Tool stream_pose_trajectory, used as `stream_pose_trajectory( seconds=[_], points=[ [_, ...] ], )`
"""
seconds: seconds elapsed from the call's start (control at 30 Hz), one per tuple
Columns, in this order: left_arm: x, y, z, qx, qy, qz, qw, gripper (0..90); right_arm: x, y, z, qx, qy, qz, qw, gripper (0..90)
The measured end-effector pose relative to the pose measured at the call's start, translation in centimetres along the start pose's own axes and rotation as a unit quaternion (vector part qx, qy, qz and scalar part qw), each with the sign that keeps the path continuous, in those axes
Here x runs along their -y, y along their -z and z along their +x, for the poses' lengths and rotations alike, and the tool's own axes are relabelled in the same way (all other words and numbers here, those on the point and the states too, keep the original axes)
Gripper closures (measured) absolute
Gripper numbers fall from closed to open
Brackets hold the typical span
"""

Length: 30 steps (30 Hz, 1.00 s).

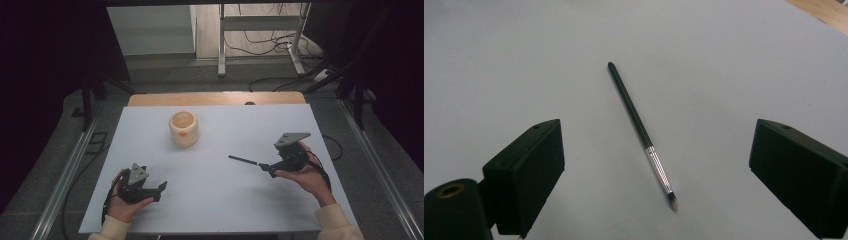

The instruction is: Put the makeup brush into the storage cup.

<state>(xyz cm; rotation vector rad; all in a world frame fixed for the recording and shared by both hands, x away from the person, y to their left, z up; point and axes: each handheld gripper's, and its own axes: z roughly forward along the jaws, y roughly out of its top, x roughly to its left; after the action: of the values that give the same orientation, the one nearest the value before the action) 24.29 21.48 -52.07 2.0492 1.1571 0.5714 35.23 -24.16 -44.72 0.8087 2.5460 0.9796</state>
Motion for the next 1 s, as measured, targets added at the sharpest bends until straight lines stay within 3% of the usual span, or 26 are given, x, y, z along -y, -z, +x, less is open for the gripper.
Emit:
stream_pose_trajectory(
  seconds=[0.27, 0.63, 1.0],
  points=[
    [0.0, 0.0, -0.1, 0.0, -0.004, 0.001, 1.0, 9.4, -0.8, -1.5, -0.5, -0.011, 0.017, 0.028, 0.9994, 9.2],
    [-0.1, -0.1, -0.2, 0.001, -0.005, 0.001, 1.0, 9.5, -0.6, -3.1, -1.2, -0.019, 0.017, 0.056, 0.9981, 10.8],
    [-0.1, 0.0, -0.2, -0.001, -0.005, 0.0, 1.0, 9.4, -0.8, -4.6, -1.5, -0.036, 0.034, 0.102, 0.9936, 12.7]
  ],
)
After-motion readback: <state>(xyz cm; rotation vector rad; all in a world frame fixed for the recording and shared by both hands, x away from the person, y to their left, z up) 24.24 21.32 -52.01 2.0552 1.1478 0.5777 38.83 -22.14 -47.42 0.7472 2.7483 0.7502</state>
